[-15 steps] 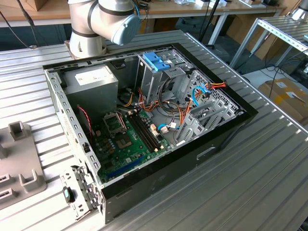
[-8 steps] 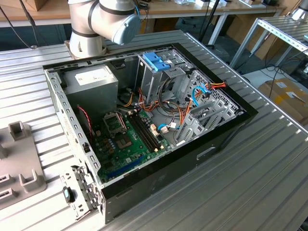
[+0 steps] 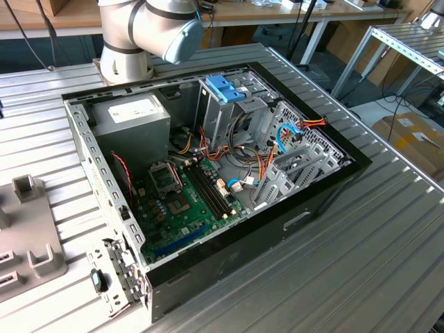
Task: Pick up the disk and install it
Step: 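Pick up the disk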
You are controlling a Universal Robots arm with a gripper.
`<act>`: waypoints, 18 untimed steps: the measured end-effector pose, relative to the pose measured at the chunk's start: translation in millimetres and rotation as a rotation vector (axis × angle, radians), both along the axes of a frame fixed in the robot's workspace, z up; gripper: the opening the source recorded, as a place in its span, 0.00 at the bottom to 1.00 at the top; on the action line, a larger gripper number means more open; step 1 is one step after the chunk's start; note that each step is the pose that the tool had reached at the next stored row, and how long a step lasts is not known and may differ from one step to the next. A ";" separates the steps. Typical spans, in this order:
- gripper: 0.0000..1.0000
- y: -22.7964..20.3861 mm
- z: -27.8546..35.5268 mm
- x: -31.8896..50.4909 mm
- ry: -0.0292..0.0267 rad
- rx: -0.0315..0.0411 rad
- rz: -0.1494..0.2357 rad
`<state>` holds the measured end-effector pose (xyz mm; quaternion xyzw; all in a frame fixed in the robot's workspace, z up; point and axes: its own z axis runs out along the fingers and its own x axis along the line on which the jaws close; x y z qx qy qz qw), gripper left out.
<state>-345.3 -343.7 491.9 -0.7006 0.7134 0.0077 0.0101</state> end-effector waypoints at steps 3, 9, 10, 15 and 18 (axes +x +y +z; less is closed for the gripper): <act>0.35 0.0 -0.1 11.1 -0.0001 0.0001 0.000; 0.35 0.0 -0.1 35.0 -0.0001 0.0001 0.000; 0.35 0.0 0.0 37.9 -0.0001 0.0000 0.000; 0.35 0.0 0.0 53.2 0.0000 0.0000 0.000; 0.35 0.0 0.0 53.3 -0.0001 0.0000 0.000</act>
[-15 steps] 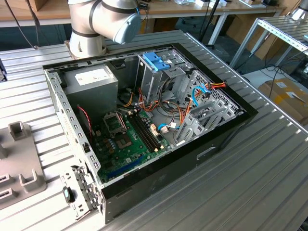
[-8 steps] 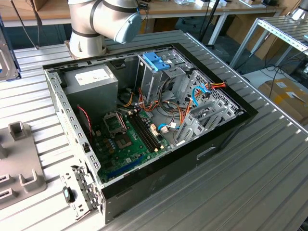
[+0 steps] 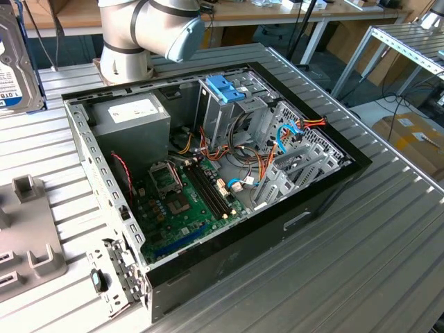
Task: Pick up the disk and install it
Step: 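Pick up the disk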
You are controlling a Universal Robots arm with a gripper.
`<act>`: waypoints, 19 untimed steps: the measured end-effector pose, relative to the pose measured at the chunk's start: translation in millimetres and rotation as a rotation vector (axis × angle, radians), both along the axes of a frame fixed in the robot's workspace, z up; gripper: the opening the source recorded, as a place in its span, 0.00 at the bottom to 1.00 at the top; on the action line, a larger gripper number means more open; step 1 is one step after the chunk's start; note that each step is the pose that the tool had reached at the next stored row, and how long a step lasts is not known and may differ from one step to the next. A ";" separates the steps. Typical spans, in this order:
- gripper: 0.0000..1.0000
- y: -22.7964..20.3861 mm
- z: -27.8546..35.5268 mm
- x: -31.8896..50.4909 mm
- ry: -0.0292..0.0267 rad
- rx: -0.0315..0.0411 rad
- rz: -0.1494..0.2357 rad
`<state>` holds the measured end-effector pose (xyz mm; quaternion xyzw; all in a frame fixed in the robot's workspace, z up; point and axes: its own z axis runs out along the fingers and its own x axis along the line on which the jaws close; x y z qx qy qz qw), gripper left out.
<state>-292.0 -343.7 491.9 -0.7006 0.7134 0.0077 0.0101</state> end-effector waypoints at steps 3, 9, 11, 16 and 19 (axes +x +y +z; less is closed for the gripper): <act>0.35 0.0 0.0 0.4 0.0001 0.0000 0.000; 0.35 0.1 0.0 16.2 0.0001 0.0000 0.000; 0.35 0.3 0.0 23.4 0.0000 0.0000 0.000; 0.35 0.3 0.0 39.9 0.0001 0.0000 0.000; 0.35 0.3 0.0 48.1 0.0000 0.0000 0.000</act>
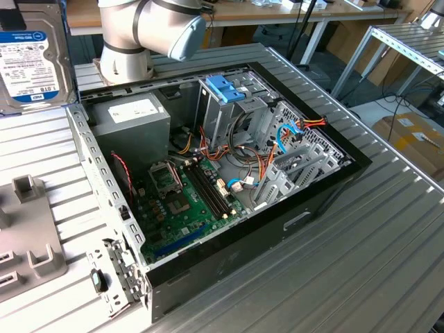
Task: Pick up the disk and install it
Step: 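Pick up the disk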
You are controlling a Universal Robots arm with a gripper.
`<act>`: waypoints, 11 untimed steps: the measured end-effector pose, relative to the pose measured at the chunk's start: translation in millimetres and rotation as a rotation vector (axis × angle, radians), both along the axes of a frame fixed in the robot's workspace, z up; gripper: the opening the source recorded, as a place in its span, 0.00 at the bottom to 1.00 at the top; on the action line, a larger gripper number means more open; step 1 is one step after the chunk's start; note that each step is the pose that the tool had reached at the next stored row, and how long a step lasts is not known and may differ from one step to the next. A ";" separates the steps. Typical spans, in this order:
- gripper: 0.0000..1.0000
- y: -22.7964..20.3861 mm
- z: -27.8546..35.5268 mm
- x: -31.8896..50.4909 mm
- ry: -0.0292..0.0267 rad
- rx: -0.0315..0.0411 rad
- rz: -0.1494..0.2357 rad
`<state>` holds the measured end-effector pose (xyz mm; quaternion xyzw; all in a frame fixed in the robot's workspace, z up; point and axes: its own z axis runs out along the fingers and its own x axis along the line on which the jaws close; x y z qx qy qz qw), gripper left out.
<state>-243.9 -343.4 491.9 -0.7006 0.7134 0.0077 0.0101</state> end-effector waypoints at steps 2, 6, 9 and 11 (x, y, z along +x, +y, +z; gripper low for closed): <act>0.35 0.0 0.0 7.5 0.0000 -0.0001 0.000; 0.35 0.5 0.0 24.4 0.0001 -0.0001 0.000; 0.35 1.1 0.0 38.0 0.0000 0.0000 0.000; 0.35 1.4 0.0 45.4 0.0000 0.0000 0.000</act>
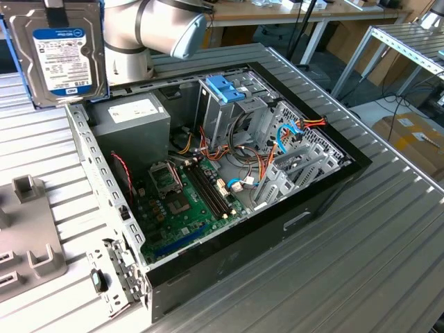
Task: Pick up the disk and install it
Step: 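Pick up the disk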
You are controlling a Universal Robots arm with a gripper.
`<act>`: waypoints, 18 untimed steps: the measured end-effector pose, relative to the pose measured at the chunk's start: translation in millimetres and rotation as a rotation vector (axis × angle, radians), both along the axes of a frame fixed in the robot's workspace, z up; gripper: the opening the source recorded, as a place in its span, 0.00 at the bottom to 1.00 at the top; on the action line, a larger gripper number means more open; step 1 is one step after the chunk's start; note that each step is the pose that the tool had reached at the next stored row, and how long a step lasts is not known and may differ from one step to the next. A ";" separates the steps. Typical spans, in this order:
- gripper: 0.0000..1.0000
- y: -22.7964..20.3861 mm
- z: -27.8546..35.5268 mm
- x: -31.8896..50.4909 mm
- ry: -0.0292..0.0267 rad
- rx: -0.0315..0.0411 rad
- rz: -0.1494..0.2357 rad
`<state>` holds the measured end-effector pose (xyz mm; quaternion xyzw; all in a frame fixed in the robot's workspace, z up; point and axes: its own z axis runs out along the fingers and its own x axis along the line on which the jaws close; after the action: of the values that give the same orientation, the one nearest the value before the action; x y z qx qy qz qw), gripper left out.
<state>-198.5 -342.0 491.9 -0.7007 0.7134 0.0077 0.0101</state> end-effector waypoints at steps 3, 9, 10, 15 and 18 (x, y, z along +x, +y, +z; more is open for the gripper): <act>0.35 0.3 0.0 12.0 0.0000 0.0000 0.000; 0.35 0.6 0.0 38.7 0.0000 0.0000 0.000; 0.35 0.6 0.0 45.0 0.0001 0.0000 0.000; 0.35 0.7 0.0 78.8 0.0000 0.0000 0.000; 0.35 0.7 0.0 94.6 0.0000 0.0000 0.000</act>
<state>-103.9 -341.3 491.9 -0.7007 0.7134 0.0077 0.0101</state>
